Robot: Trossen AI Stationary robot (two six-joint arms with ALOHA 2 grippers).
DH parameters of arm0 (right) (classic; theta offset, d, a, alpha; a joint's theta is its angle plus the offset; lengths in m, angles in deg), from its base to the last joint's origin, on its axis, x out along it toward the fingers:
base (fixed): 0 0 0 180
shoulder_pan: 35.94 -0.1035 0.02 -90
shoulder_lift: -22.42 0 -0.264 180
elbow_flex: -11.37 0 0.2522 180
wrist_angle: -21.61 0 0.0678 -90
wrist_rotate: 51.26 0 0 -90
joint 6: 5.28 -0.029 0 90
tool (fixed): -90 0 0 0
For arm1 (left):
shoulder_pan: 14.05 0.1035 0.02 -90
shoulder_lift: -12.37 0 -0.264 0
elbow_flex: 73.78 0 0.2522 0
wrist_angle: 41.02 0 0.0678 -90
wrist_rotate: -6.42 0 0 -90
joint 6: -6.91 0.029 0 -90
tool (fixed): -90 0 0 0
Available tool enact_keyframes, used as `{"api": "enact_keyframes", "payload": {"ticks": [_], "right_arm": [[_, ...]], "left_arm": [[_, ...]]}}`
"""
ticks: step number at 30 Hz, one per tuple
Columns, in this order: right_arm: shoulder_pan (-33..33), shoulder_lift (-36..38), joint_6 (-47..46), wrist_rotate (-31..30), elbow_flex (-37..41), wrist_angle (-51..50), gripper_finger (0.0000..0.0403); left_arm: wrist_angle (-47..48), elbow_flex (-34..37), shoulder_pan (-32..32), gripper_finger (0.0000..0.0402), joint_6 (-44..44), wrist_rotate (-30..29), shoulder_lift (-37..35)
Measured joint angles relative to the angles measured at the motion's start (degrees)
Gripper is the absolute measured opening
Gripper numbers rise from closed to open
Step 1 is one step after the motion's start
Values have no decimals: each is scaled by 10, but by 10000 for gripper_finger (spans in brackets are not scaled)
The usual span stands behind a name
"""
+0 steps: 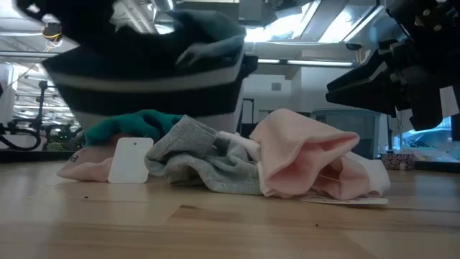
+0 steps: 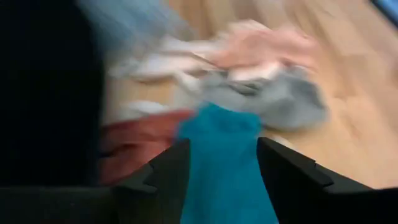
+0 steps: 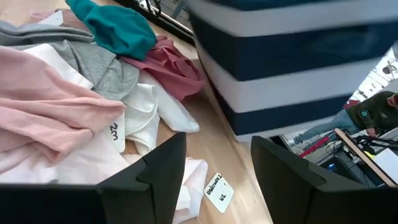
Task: Sort clothes
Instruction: Adjust the blue laundry organizer
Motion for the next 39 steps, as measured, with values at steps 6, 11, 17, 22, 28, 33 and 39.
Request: {"api": "enact_keyframes", "payload": {"ticks": [6, 11, 17, 22, 28, 33, 39], "right_arm": [[8, 0, -3, 0, 0, 3, 200], [8, 0, -3, 7, 0, 0, 200], [7, 0, -5, 19, 0, 1, 200], [7, 0, -5, 22, 0, -3, 200], [8, 0, -5, 19, 0, -2, 200], [8, 0, -5, 20, 0, -3, 200], [8, 0, -5, 30, 0, -3, 200]], "left_arm": [[14, -32, 12, 180, 52, -99, -19], [8, -47, 38, 180, 59, -102, -28], [22, -46, 62, 180, 44, -105, -32], [18, -48, 62, 180, 52, -105, -32], [-32, -97, 66, 180, 91, -162, -32], [-95, -124, 104, 180, 164, -214, -32], [-156, -128, 207, 180, 218, -223, -32]]}}
